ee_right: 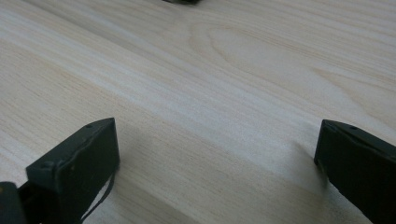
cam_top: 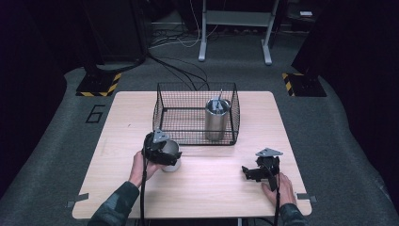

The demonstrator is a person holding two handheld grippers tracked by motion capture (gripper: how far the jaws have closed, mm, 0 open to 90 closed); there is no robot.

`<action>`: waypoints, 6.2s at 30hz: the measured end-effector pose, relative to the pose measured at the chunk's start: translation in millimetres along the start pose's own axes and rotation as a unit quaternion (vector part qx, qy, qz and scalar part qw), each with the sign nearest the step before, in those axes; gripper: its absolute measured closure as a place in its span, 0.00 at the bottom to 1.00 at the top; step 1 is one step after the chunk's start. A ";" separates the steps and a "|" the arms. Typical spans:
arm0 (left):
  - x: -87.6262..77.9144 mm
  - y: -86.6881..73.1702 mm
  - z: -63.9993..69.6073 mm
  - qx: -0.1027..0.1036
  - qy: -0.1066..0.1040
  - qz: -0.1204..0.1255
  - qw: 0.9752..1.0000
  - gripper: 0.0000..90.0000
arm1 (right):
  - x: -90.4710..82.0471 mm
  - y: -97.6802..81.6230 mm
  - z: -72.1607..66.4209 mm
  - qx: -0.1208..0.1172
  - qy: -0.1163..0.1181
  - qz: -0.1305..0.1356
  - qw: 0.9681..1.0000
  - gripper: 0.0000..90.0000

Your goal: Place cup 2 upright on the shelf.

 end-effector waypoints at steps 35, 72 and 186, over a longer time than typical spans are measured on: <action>-60.5 30.9 11.4 0.029 -0.038 0.035 0.998 0.07 | 0.1 0.3 1.5 -0.017 0.010 -0.004 1.000 0.00; -95.3 91.6 2.3 0.063 -0.030 0.054 0.996 0.07 | 0.8 1.2 2.7 -0.028 0.014 -0.003 1.000 0.00; 56.2 171.2 -56.1 -0.006 0.000 -0.072 0.997 0.07 | 0.8 1.2 2.6 -0.027 0.016 -0.003 1.000 0.00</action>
Point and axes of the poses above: each handheld gripper's, and its own axes: x roughly forward along the jaws, y roughly out of its top, z roughly to its right, the point moved 6 cm from there along x, roughly forward along the jaws, and after that the axes turned 14 degrees about -z, right-handed, at the moved point
